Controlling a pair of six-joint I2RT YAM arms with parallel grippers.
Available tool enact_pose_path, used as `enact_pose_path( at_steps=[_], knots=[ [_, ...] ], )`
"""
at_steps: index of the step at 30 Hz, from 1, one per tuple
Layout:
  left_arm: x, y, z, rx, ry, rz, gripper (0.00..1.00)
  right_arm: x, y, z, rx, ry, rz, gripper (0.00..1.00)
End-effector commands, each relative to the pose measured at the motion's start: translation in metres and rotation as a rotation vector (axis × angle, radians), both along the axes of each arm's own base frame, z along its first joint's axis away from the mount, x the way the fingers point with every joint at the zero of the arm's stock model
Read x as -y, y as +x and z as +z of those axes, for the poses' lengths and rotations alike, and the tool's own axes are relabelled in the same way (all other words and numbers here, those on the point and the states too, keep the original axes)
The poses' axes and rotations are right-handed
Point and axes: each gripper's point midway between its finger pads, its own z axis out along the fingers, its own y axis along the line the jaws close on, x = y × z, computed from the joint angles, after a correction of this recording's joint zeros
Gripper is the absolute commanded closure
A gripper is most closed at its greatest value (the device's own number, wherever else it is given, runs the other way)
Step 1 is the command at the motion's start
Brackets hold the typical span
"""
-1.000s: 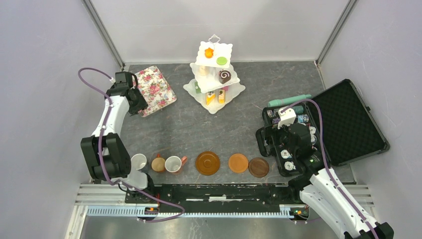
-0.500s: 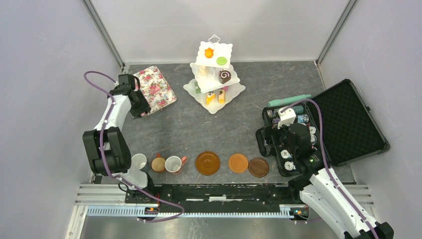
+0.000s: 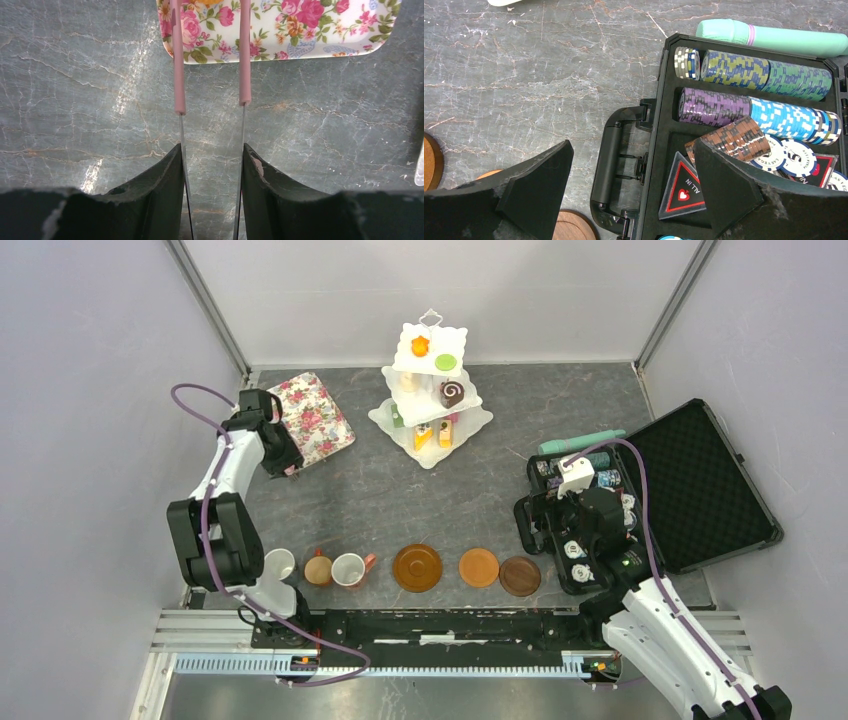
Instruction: Serve the afternoon tea
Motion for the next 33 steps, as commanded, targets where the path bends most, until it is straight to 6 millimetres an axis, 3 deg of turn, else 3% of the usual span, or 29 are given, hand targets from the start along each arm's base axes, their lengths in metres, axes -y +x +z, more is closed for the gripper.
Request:
enact_pose_path(
  at_steps=[1, 10, 15, 20, 24, 28, 33],
  knots=[
    [0.002, 0.006, 0.033, 0.109, 0.019, -0.022, 0.73, -0.003, 0.003, 0.006, 0.030, 0.024, 0.001, 0.02],
    [0.027, 0.004, 0.085, 0.223, -0.008, -0.085, 0.80, -0.003, 0.003, 0.006, 0.028, 0.021, 0.001, 0.02],
    [0.065, 0.003, 0.153, 0.371, -0.053, -0.189, 0.80, -0.003, 0.003, 0.006, 0.027, 0.021, 0.000, 0.02],
    [0.134, -0.004, 0.232, 0.563, -0.092, -0.385, 0.77, -0.002, 0.003, 0.005, 0.026, 0.019, -0.003, 0.02],
    [0.196, -0.014, 0.275, 0.664, -0.147, -0.536, 0.76, -0.002, 0.003, 0.006, 0.028, 0.018, -0.004, 0.02],
    [0.255, -0.020, 0.297, 0.714, -0.198, -0.663, 0.76, -0.002, 0.003, 0.005, 0.026, 0.017, -0.006, 0.02],
    [0.305, -0.021, 0.309, 0.739, -0.197, -0.767, 0.76, -0.001, 0.003, 0.007, 0.033, 0.016, -0.011, 0.02]
  ],
)
